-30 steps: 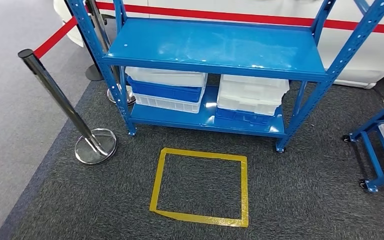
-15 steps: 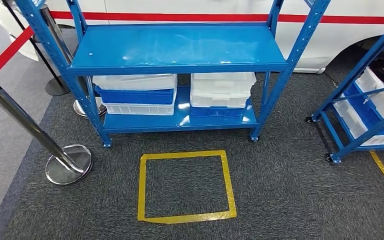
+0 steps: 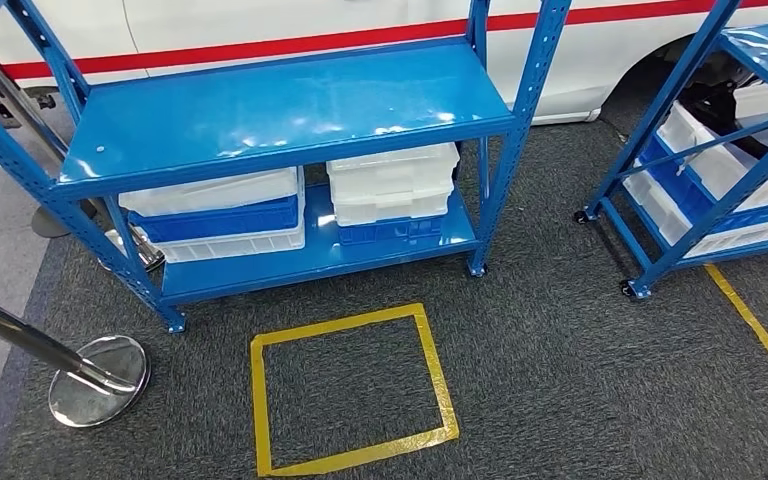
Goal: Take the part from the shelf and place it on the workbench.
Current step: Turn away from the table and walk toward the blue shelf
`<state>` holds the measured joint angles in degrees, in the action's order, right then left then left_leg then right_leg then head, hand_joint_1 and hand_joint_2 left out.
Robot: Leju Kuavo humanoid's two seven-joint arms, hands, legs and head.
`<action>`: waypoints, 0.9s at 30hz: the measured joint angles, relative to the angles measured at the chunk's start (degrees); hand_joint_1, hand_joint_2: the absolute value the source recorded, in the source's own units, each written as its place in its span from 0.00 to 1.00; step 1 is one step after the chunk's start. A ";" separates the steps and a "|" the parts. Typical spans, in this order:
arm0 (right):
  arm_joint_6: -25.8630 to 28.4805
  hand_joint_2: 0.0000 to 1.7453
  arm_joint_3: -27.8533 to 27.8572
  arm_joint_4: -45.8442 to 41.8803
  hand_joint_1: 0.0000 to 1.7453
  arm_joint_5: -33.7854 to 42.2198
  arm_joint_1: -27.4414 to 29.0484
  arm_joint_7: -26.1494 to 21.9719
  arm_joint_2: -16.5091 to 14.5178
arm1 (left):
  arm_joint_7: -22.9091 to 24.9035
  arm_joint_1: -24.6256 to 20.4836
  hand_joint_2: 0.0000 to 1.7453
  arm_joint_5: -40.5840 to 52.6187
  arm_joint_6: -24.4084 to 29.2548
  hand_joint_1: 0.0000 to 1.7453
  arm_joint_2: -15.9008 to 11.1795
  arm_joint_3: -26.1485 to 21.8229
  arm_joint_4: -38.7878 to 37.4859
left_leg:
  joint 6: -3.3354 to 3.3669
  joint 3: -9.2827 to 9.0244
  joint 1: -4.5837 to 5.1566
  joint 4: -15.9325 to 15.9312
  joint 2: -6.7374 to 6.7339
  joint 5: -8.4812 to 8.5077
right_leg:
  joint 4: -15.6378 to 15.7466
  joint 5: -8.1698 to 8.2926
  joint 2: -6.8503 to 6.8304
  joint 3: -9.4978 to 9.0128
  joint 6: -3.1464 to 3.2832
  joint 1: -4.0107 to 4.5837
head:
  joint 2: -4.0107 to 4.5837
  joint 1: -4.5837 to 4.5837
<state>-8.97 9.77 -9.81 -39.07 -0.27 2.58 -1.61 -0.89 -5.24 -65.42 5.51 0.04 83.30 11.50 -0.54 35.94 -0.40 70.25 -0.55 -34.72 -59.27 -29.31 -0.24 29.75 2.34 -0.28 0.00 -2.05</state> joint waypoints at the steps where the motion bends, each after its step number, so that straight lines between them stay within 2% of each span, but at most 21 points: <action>1: -0.02 0.00 0.00 0.00 0.00 -0.01 0.07 0.00 -0.01 | 0.03 0.04 0.00 -0.01 -0.01 0.00 -0.02 -0.01 0.00 | 0.47 -0.65 0.13 -3.64 0.00 3.18 | 0.03 -0.57 0.22 -0.63 -0.09 0.04 | 0.00 -0.01; 2: -0.05 0.00 -0.01 0.00 0.00 -0.01 0.11 0.00 -0.07 | 0.04 0.10 0.00 -0.01 -0.01 0.00 -0.10 -0.02 -0.01 | 1.01 -1.15 0.34 -6.61 0.00 5.60 | 0.01 -1.07 0.40 -1.28 -0.28 0.11 | 0.00 -0.05; 3: -0.07 0.00 -0.01 -0.02 0.00 -0.01 0.11 0.00 -0.13 | 0.07 0.13 0.00 -0.02 -0.01 0.00 -0.18 -0.04 -0.01 | 1.57 -1.55 0.62 -8.99 0.06 7.23 | 0.02 -1.53 0.51 -1.64 -0.58 0.11 | 0.00 -0.07; 4: -0.07 0.00 -0.02 -0.03 0.00 -0.01 0.11 0.00 -0.18 | 0.08 0.12 0.00 -0.02 -0.03 0.00 -0.26 -0.06 -0.02 | 2.08 -1.73 0.87 -10.26 0.08 8.16 | 0.08 -1.87 0.57 -1.95 -0.94 0.09 | 0.00 -0.11; 5: -0.07 0.00 -0.02 -0.05 0.00 -0.01 0.10 0.00 -0.23 | 0.08 0.06 0.00 -0.02 -0.05 0.00 -0.33 -0.10 -0.02 | 2.46 -1.86 1.01 -10.57 0.14 7.85 | -0.02 -1.91 0.61 -2.34 -1.38 0.09 | 0.00 -0.14; 8: -0.03 0.00 -0.03 -0.17 0.00 -0.02 0.12 -0.01 -0.16 | 0.08 -0.01 0.00 -0.01 -0.09 0.00 -0.27 -0.34 -0.02 | 3.27 -3.98 0.64 -12.25 0.38 7.91 | -1.73 -2.31 0.54 -2.56 -2.43 0.06 | 0.00 -0.14; 9: -0.03 0.00 -0.04 -0.21 0.00 -0.02 0.08 -0.02 -0.13 | 0.09 -0.01 0.00 0.01 -0.08 0.00 -0.25 -0.42 -0.02 | 3.46 -4.74 0.50 -12.62 0.41 7.79 | -3.63 -3.13 0.52 -1.62 -2.73 -0.01 | 0.00 -0.15; 10: -0.03 0.00 -0.07 -0.24 0.00 -0.03 0.06 -0.05 -0.10 | 0.09 0.00 0.00 0.03 -0.07 0.00 -0.24 -0.46 -0.02 | 3.61 -5.22 0.44 -12.83 0.38 7.58 | -6.47 -4.32 0.51 0.11 -3.03 -0.15 | 0.00 -0.15; 12: -0.04 0.00 -0.19 -0.26 0.00 -0.03 0.01 -0.11 -0.10 | 0.10 0.04 0.00 0.07 -0.07 0.00 -0.24 -0.52 -0.02 | 3.74 -5.88 0.43 -12.85 0.41 6.86 | -12.75 -6.87 0.50 4.88 -3.54 -0.39 | 0.00 -0.15; 13: -0.04 0.00 -0.26 -0.26 0.00 -0.03 0.04 -0.15 -0.10 | 0.10 0.09 0.00 0.07 -0.09 0.00 -0.24 -0.55 -0.02 | 3.68 -6.36 0.41 -12.84 0.48 6.40 | -14.51 -7.39 0.49 6.78 -3.73 -0.52 | 0.00 -0.14; 14: -0.05 0.00 -0.32 -0.26 0.00 -0.03 0.10 -0.18 -0.08 | 0.10 0.15 0.00 0.08 -0.09 0.00 -0.24 -0.58 -0.02 | 3.56 -7.05 0.36 -12.84 0.60 5.83 | -14.37 -6.79 0.46 7.80 -3.86 -0.63 | 0.00 -0.15; 15: -0.05 0.00 -0.35 -0.26 0.00 -0.04 0.19 -0.21 -0.03 | 0.10 0.20 0.00 0.10 -0.09 0.00 -0.24 -0.60 -0.02 | 3.39 -7.90 0.30 -12.83 0.72 5.21 | -12.41 -5.00 0.42 7.94 -3.90 -0.72 | 0.00 -0.15; 16: -0.04 0.00 -0.37 -0.26 0.00 -0.06 0.31 -0.26 0.04 | 0.10 0.25 0.00 0.13 -0.10 0.00 -0.24 -0.61 -0.02 | 3.19 -8.75 0.26 -12.83 0.80 4.54 | -9.16 -2.15 0.35 7.50 -3.88 -0.79 | 0.00 -0.16; 17: -0.04 0.00 -0.38 -0.25 0.00 -0.08 0.48 -0.36 0.13 | 0.10 0.31 0.00 0.16 -0.11 0.00 -0.24 -0.63 -0.02 | 2.92 -9.66 0.27 -12.71 0.83 3.83 | -6.08 0.53 0.24 7.13 -3.73 -0.71 | 0.00 -0.10; 19: -0.05 0.00 -0.45 -0.25 0.00 -0.09 0.59 -0.71 0.23 | 0.09 0.32 0.00 0.23 -0.15 0.00 -0.25 -0.72 -0.02 | 2.26 -10.34 0.38 -12.51 0.77 2.75 | -2.56 3.61 0.08 6.77 -2.99 -0.45 | 0.00 0.00; 21: -0.08 0.00 -0.62 -0.28 0.00 -0.10 0.49 -1.02 0.24 | 0.08 0.24 0.00 0.28 -0.16 0.00 -0.25 -0.83 -0.02 | 1.79 -10.41 0.50 -12.34 0.74 2.30 | -2.09 3.79 0.10 6.48 -2.24 -0.33 | 0.00 0.05; 25: -0.14 0.00 -1.03 -0.31 0.00 -0.32 0.44 -1.36 0.23 | 0.08 0.17 0.00 0.46 -0.16 0.00 -0.32 -0.93 -0.02 | 2.58 -11.02 0.66 -13.20 0.79 2.49 | -1.56 3.84 0.37 5.78 -2.08 -0.44 | 0.00 0.07; 26: -0.13 0.00 -1.16 -0.31 0.00 -0.37 0.39 -1.51 0.23 | 0.08 0.14 0.00 0.50 -0.16 0.00 -0.33 -0.94 -0.02 | 2.51 -11.21 0.68 -13.38 0.78 2.51 | -1.50 3.67 0.44 5.72 -2.00 -0.44 | 0.00 0.08; 27: -0.13 0.00 -1.31 -0.31 0.00 -0.40 0.36 -1.65 0.23 | 0.07 0.13 0.25 0.55 -0.16 0.00 -0.34 -0.95 -0.02 | 2.49 -11.44 0.68 -13.58 0.77 2.49 | -1.45 3.49 0.49 5.61 -1.87 -0.44 | 0.00 0.07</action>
<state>-9.10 8.46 -10.12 -39.48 0.09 0.93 -1.38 -0.81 -5.12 -64.88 5.35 -0.30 82.35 11.47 1.95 24.51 0.28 56.68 0.22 -32.23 -60.72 -25.82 0.25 35.36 0.47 -0.72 0.00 -1.98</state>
